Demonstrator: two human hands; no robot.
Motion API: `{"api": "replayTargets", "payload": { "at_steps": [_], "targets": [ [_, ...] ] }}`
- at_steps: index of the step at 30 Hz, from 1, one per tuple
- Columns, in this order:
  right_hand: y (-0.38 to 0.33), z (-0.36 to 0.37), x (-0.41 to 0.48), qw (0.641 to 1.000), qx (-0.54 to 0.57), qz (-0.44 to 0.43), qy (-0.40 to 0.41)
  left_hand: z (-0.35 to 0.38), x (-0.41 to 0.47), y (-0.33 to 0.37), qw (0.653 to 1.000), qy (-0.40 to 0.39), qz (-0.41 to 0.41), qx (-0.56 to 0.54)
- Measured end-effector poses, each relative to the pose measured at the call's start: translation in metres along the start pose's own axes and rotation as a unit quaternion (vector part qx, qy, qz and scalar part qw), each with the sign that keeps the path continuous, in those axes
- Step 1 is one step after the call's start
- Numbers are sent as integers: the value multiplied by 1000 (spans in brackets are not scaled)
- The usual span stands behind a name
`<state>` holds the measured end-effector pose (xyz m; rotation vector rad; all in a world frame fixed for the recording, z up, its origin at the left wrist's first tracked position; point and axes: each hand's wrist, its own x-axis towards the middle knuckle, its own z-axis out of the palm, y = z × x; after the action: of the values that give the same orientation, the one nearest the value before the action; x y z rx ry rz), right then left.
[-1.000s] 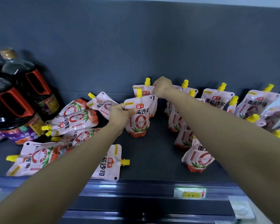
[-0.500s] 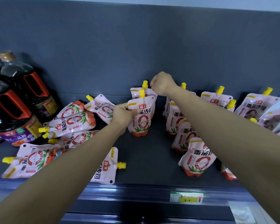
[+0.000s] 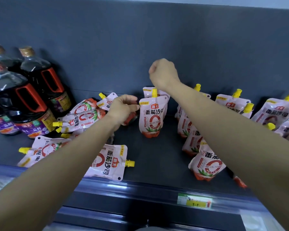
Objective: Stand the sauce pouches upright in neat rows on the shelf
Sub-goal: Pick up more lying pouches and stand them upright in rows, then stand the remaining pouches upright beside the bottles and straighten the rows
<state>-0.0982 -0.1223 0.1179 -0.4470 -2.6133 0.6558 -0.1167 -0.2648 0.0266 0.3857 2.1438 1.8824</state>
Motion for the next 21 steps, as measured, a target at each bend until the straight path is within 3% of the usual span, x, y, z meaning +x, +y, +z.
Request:
{"api": "replayTargets", "payload": {
  "at_steps": [5,10,13,17,21],
  "targets": [
    [-44,29,-15,993,44,-86,-72,-59,-19,6,997,44,13,54],
    [-65,68,-38,970,63,-157,-172,-106,-56,-3,986,41,15,163],
    [-69,85,-45,964,53,-174,-195,-125,-76,-14,966,15,-17,256],
    [-67,103,-44,960,26,-169,-221,-139,-92,-28,912,1,-56,407],
    [-64,109,-45,957,-28,-176,-230,-139,-102,-35,901,1,-54,430]
  ]
}}
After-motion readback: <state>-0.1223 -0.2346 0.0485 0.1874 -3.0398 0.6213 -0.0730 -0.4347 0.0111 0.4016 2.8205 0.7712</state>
